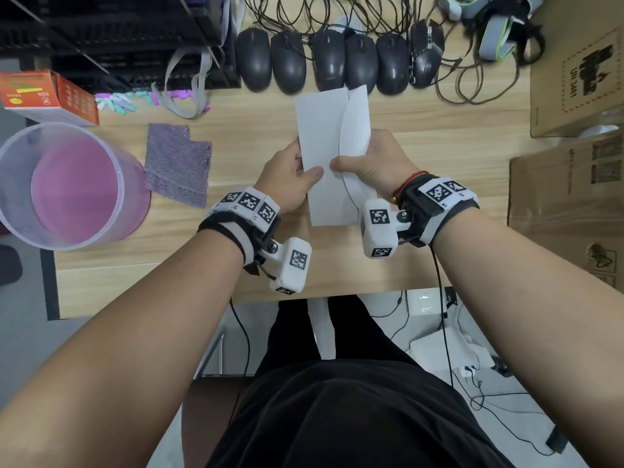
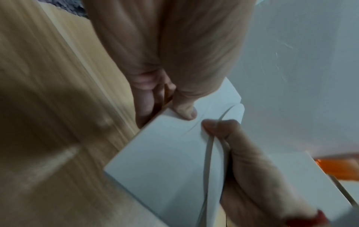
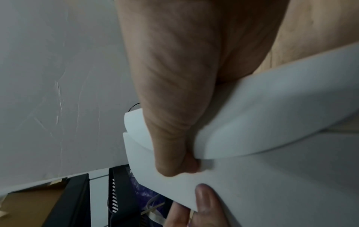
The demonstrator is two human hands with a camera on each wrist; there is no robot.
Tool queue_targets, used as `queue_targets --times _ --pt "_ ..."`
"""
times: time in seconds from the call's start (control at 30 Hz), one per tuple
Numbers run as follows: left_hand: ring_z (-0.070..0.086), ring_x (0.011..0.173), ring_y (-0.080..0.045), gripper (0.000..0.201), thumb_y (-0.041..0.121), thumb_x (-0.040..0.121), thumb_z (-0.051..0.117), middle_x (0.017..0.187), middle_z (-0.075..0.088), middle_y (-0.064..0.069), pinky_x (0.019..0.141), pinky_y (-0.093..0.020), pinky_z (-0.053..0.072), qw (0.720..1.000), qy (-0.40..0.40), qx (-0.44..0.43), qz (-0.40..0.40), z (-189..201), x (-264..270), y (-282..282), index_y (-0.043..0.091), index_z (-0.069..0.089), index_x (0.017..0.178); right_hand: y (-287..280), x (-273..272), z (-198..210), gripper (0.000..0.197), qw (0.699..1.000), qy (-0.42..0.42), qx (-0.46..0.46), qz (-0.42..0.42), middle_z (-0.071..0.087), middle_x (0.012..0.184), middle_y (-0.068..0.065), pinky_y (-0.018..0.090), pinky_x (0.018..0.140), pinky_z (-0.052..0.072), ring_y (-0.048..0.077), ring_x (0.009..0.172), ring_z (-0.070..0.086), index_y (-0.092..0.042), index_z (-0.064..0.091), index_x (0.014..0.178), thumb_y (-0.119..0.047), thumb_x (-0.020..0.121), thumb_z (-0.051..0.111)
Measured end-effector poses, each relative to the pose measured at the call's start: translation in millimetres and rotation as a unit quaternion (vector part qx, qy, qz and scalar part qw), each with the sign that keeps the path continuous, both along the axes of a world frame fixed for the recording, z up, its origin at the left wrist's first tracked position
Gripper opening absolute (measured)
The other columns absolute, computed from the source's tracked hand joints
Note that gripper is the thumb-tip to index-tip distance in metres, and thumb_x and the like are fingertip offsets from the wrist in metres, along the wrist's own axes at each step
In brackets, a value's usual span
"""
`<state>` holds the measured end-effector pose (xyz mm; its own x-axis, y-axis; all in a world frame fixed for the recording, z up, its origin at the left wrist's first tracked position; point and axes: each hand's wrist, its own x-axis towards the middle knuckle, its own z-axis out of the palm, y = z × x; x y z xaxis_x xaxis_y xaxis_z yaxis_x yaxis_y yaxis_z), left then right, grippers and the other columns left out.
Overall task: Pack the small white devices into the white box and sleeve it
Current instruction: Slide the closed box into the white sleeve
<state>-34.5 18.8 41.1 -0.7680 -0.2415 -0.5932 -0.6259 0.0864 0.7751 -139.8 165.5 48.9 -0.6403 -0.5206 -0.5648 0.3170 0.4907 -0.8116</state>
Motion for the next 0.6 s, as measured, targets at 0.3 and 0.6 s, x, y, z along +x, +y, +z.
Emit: queue_targets --times 0.3,0.6 --pt "0.068 0.105 -0.016 0.073 0.055 0.062 0.073 0.115 0.071 0.006 0.092 -0.039 0.057 0.992 -0.025 -0.11 -0.053 23 -6 3 0.021 0.059 0.124 4 0 5 0.033 1.0 -0.014 -0.018 -0.012 0.076 0.101 0.012 0.032 0.075 0.061 0.025 0.09 0.074 0.003 0.068 0.107 -0.004 0.077 0.078" --pt "0.067 0.103 -0.02 0.067 0.045 0.057 0.071 0.109 0.072 0.003 0.087 -0.041 0.058 0.987 -0.047 -0.134 -0.079 27 -12 0 0.017 0.061 0.117 3 0 0 0.037 1.0 -0.016 -0.025 0.004 0.075 0.103 0.013 0.05 0.09 0.057 0.028 0.096 0.072 0.001 0.068 0.109 -0.007 0.075 0.079"
